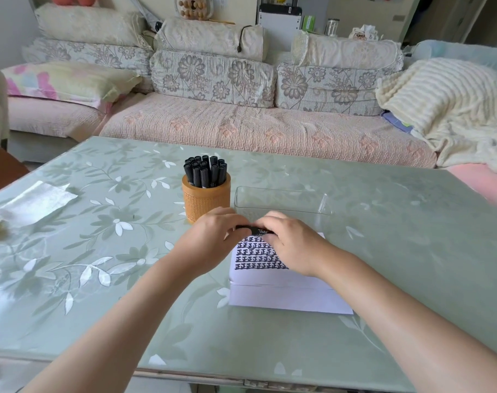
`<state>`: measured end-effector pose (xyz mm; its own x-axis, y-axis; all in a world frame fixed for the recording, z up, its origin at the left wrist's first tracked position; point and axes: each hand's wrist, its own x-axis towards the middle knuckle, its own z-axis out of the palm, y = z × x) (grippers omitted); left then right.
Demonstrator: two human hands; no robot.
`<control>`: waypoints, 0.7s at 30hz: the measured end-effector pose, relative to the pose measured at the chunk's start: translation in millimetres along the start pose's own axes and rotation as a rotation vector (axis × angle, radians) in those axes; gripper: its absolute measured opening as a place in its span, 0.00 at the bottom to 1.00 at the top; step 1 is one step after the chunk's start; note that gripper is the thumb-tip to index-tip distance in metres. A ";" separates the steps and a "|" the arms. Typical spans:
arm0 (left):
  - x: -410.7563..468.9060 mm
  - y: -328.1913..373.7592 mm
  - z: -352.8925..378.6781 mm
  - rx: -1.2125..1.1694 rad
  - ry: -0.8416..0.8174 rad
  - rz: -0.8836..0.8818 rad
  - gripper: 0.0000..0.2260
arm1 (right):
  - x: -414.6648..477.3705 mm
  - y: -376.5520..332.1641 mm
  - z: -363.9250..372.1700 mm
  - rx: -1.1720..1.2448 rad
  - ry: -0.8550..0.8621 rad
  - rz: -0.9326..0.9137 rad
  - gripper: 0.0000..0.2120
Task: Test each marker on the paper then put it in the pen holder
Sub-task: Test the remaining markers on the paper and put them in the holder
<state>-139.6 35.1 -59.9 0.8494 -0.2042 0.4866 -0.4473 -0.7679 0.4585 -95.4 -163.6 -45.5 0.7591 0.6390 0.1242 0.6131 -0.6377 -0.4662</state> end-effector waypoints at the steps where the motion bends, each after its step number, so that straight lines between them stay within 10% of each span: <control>1: 3.6 -1.9 -1.7 0.017 0.036 0.012 0.08 | 4.0 -2.8 0.7 0.010 0.026 -0.012 0.14; 9: 33.5 -27.3 -35.0 0.063 0.595 -0.189 0.17 | 51.9 -30.8 -23.8 0.229 0.440 0.077 0.07; 21: 50.0 -72.8 -35.9 -0.263 0.355 -0.448 0.37 | 136.1 -30.2 -19.3 0.682 0.638 0.213 0.11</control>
<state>-74.6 102.6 -42.3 0.8457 0.3518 0.4012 -0.1613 -0.5482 0.8206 -6.4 -65.7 2.4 0.9397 0.0554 0.3374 0.3415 -0.1971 -0.9190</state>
